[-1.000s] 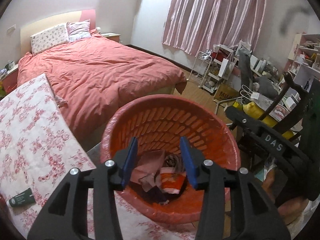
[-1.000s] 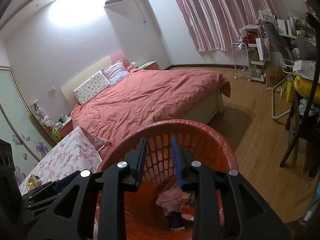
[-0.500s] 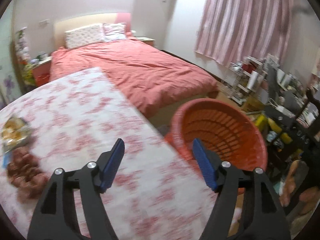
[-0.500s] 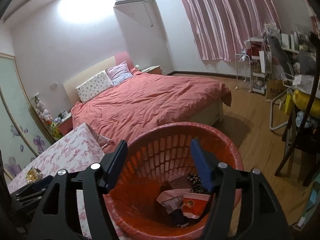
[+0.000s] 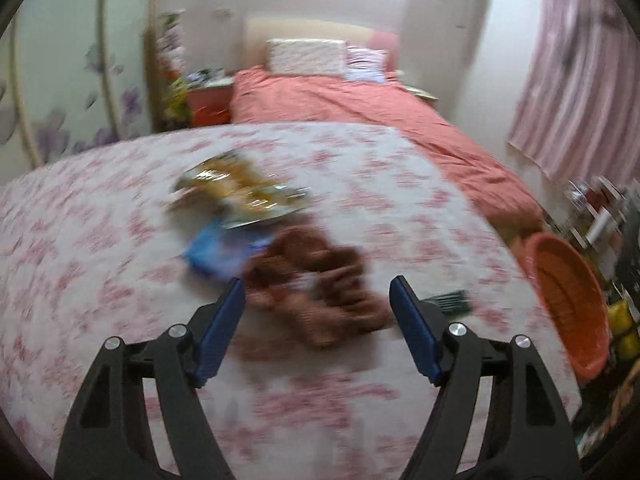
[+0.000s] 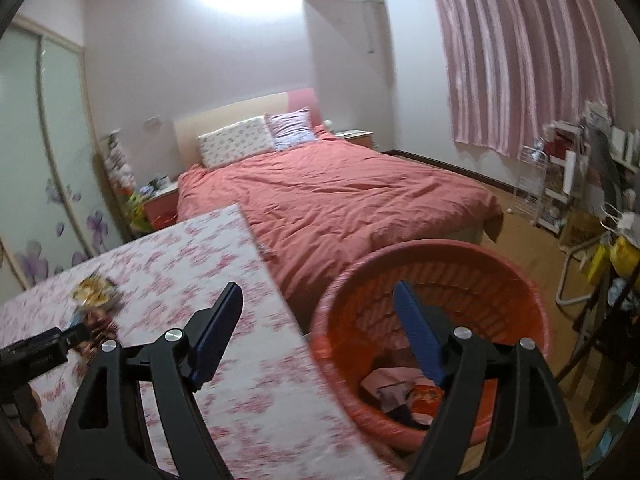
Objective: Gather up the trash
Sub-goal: 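Move both open tools back over the items on the bed, then grasp the brown checkered scrunchie with the left tool while the right tool grasps the green tube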
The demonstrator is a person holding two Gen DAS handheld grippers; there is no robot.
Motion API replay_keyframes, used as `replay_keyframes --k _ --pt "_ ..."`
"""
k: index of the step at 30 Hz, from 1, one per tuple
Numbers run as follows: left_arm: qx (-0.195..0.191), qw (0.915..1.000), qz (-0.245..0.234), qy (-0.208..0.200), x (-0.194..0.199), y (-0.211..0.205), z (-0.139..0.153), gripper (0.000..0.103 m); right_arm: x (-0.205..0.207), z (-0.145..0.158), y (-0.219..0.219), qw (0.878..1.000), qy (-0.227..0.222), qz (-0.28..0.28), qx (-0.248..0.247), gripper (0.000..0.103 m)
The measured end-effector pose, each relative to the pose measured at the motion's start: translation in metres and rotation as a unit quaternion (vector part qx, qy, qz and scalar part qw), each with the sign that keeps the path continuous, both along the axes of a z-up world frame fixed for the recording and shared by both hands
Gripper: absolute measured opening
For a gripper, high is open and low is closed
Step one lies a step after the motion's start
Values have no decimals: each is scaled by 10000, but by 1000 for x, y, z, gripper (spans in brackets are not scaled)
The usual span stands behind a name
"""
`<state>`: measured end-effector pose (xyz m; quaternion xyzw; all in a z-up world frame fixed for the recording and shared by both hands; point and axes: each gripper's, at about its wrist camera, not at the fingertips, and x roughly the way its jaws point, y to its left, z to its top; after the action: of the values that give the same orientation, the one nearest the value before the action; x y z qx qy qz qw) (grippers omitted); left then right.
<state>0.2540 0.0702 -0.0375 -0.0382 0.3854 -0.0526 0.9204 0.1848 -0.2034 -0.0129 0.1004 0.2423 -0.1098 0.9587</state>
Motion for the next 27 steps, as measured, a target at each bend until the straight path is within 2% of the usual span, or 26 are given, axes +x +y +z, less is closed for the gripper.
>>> replay_keyframes --k 2,4,12,14,18,20,25,27 --pt "-75 9998 134 129 4 14 -5 62 2 -1 8 9999 61 144 15 77" --pt "-119 9994 204 256 9 20 -10 57 3 -2 17 9997 103 232 6 77" --pt "-301 9981 174 503 24 11 -22 49 12 -7 50 9981 275 528 -185 77" --pt "-271 9976 195 602 28 7 -28 41 13 -9 53 9978 306 553 -188 77" --pt "-261 9970 290 675 30 2 -32 35 17 -12 61 9972 376 613 -184 77" --pt "-299 9965 293 724 31 0 -34 27 19 -14 64 9969 411 641 -179 77" --pt "-334 9960 332 753 35 -2 -37 26 24 -19 74 9958 515 747 -155 77" --pt "-518 9949 416 761 35 3 -37 36 26 -21 76 9952 549 795 -171 77"
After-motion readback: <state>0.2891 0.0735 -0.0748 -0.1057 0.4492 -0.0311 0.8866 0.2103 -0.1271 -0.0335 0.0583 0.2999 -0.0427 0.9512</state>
